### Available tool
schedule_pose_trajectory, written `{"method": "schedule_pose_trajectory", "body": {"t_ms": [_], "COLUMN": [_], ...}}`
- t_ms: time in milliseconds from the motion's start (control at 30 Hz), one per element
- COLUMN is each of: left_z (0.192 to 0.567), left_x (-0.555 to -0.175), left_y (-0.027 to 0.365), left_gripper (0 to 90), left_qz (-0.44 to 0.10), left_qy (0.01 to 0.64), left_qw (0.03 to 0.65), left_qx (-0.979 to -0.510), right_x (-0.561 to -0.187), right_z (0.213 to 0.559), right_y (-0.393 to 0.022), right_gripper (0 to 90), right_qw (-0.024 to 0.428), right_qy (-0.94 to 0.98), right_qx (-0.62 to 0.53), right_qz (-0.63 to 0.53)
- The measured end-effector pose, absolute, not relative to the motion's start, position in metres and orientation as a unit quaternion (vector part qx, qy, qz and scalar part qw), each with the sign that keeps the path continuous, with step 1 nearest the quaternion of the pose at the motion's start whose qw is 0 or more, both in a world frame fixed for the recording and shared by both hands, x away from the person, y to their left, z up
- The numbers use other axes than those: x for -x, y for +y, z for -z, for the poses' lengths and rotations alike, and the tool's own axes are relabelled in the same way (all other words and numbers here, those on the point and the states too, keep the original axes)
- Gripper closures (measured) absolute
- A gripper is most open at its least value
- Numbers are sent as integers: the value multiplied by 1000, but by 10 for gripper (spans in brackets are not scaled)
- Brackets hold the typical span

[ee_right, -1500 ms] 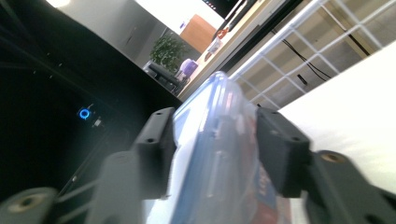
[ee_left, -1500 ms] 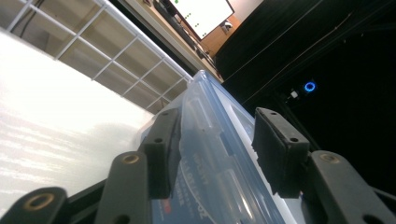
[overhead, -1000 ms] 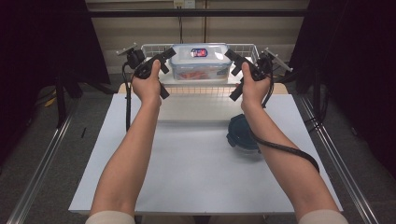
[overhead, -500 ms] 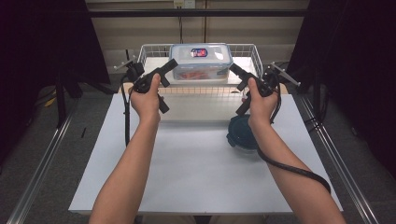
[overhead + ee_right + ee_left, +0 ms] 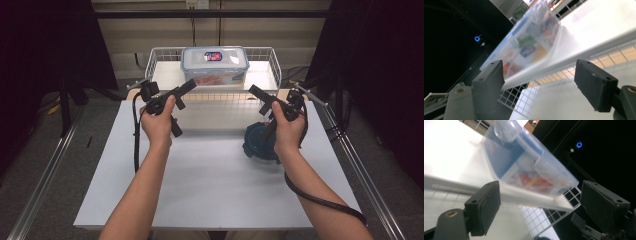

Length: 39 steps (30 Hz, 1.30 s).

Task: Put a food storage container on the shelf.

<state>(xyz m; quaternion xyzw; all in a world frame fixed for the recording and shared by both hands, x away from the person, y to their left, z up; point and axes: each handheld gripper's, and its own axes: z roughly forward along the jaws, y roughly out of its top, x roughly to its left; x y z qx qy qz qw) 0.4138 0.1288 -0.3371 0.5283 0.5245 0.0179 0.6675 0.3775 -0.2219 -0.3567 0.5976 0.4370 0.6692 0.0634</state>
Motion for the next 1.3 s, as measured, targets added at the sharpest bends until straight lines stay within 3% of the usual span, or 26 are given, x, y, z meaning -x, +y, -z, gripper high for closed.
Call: {"method": "schedule_pose_trajectory", "body": {"t_ms": [600, 767, 900, 1067, 1167, 1300], "left_z": [370, 381, 391, 405, 408, 413], "left_x": [-387, -385, -384, -381, -380, -377], "left_y": [130, 131, 132, 132, 132, 135], "left_gripper": [86, 69, 61, 43, 45, 42], "left_qz": [-5, 6, 15, 35, 41, 35], "left_qy": [508, 506, 509, 507, 504, 489], "left_qw": [643, 634, 624, 615, 611, 608], "left_qx": [-573, -585, -593, -603, -609, -625], "right_x": [-353, -348, -346, -345, -345, -347], "right_z": [389, 396, 403, 409, 411, 419], "right_y": [-256, -267, -277, -292, -295, -303], "right_gripper": [231, 275, 347, 533, 578, 705], "right_qw": [89, 96, 98, 103, 111, 118], "right_qy": [480, 502, 521, 539, 546, 561], "right_qx": [-599, -602, -603, -607, -607, -614], "right_qz": [-634, -614, -597, -575, -566, -543]}}
